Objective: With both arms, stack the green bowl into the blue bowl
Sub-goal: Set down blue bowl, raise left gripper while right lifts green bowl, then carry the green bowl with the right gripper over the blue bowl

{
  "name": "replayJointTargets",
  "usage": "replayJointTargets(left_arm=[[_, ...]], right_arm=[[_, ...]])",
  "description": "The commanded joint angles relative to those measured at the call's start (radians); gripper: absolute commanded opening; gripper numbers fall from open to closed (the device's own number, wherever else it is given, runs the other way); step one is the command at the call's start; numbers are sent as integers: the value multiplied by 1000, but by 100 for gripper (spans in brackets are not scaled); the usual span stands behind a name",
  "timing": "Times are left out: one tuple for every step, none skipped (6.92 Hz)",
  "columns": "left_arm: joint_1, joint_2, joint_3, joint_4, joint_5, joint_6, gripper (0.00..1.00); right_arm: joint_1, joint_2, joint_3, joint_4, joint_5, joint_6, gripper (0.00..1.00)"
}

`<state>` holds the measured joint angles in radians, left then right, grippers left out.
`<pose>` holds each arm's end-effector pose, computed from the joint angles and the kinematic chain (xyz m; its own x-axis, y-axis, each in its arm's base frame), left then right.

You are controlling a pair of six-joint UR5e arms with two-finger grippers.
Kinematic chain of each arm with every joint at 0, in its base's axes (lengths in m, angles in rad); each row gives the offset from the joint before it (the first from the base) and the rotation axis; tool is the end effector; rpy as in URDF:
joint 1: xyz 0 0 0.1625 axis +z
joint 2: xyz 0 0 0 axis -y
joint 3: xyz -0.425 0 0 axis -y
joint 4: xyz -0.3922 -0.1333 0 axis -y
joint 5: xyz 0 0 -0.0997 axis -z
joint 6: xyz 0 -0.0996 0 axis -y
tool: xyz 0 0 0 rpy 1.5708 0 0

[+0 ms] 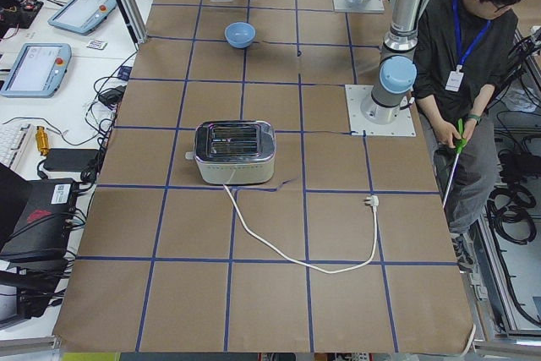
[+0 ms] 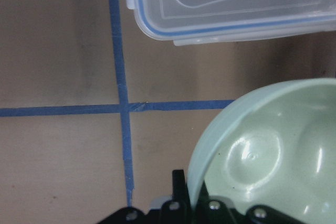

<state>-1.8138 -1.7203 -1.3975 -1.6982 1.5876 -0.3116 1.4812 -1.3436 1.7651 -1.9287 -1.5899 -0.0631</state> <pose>-0.2587 -0.4966 0.4827 -0.9967 -0.0654 -0.0476 -0.0696 0.9932 0.0933 0.0819 -0.5563 0.3104 -0.9996 0.0254 0.0150 0.0263 0.9976 0.0646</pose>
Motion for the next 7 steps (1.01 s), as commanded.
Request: replayJointTargets(left_arm=[[53,89,-107,-29,17,63,100],[104,97,-118,73,37,233,100],[169,102,-89,74,28,241,100],[206,91,-37,39,14,240,100],[209,78,-6,-12,9,240,100],[208,86,-20,-14,8,241,100],[208,100,-44,-12,8,255,100]], right_arm=[[133,38,-123,45,-5,144,0],[198,66,-162,43,-8,231,0],[262,104,-209,42,-4,318,0],[327,154,-266,40,-10,401,0],[379,208,-336,42,-10,476,0],[430,259,-399,42,-12,524,0],[456,300,-439,42,-12,558,0]])
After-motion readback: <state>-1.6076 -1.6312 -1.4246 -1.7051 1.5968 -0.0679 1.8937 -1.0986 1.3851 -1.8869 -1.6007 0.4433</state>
